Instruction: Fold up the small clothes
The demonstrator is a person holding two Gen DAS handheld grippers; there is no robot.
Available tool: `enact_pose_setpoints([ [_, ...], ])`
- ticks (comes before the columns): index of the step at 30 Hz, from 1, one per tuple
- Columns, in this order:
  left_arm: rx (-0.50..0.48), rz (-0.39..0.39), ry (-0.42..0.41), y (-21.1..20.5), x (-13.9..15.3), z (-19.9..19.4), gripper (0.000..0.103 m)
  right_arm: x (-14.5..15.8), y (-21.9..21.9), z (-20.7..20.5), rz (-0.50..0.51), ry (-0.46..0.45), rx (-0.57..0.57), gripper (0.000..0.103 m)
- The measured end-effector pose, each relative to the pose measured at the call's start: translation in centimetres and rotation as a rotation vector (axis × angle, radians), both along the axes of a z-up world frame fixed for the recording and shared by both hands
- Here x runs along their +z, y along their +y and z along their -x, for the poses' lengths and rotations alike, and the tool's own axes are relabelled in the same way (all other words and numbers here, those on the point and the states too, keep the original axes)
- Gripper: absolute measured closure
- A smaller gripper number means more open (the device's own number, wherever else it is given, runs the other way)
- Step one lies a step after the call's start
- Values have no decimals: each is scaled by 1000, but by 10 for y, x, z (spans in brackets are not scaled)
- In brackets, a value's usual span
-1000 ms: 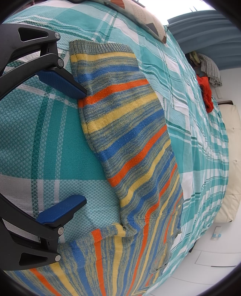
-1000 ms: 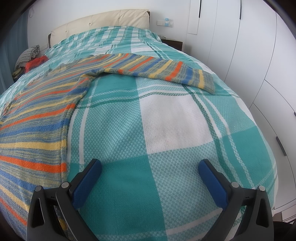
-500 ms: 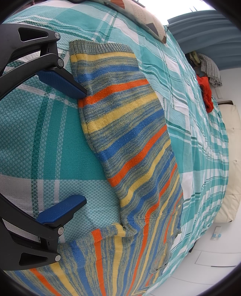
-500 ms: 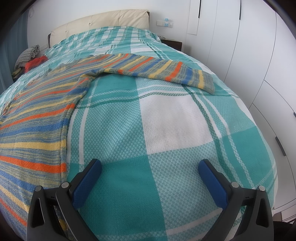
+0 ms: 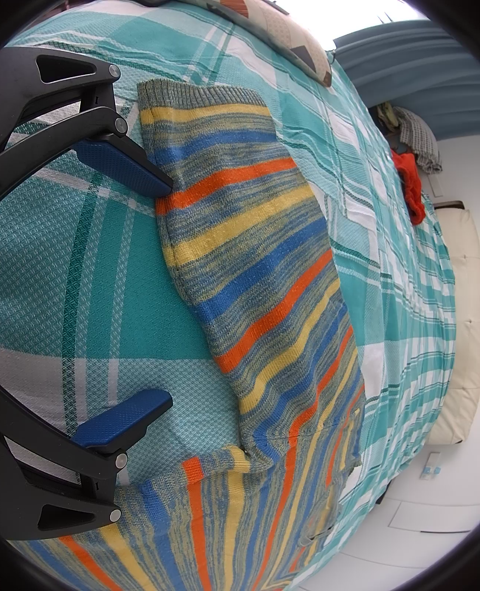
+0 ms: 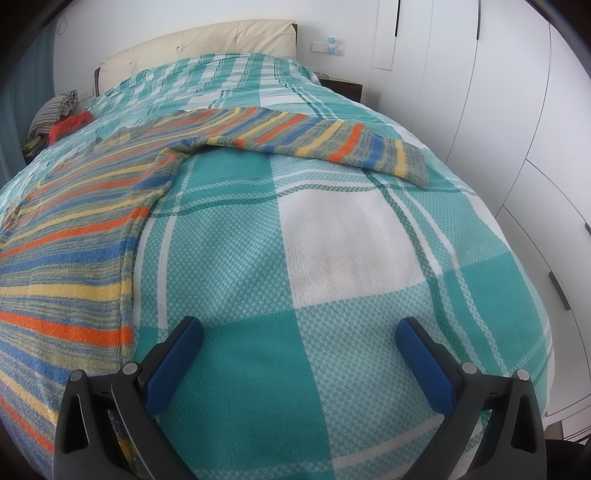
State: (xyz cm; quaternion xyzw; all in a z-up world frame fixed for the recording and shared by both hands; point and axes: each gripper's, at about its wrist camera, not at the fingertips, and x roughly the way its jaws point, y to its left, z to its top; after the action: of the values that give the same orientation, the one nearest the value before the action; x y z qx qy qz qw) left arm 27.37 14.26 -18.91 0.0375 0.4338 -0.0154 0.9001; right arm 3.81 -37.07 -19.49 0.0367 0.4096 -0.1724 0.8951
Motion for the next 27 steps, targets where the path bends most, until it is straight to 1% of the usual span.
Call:
enact_pose_setpoints([
  [10, 0, 1, 1, 0, 0, 0, 0, 1, -1, 2, -11, -1, 12, 0],
  [12, 0, 0, 1, 0, 0, 0, 0, 3, -4, -2, -30, 20, 13, 0],
  [14, 0, 0, 0, 0, 0, 0, 0, 13, -11, -6, -76, 47, 29, 0],
  [15, 0, 0, 1, 0, 0, 0, 0, 21, -18, -6, -118, 26, 38, 0],
  [17, 0, 1, -2, 0, 0, 0, 0, 42, -41, -3, -228, -75, 35, 0],
  [19, -1, 6, 0, 0, -1, -1, 0, 62, -79, -5, -342, -162, -6, 0],
  [21, -1, 5, 0, 0, 0, -1, 0, 73, -127, -15, -476, -207, -73, 0],
  [22, -1, 2, 0, -1, 0, -1, 0, 74, -152, -21, -540, -217, -119, 0],
  [23, -1, 0, -1, -1, 0, -1, 0, 72, -177, -28, -610, -218, -170, 4],
  [24, -1, 2, 0, -1, 0, -1, 0, 67, -199, -35, -679, -213, -217, 8],
  [25, -1, 3, 0, -1, 0, -1, 0, 61, -219, -42, -749, -213, -254, 16],
  [27, -2, 0, 0, -2, 0, -1, 0, 44, -247, -57, -890, -202, -285, 20],
])
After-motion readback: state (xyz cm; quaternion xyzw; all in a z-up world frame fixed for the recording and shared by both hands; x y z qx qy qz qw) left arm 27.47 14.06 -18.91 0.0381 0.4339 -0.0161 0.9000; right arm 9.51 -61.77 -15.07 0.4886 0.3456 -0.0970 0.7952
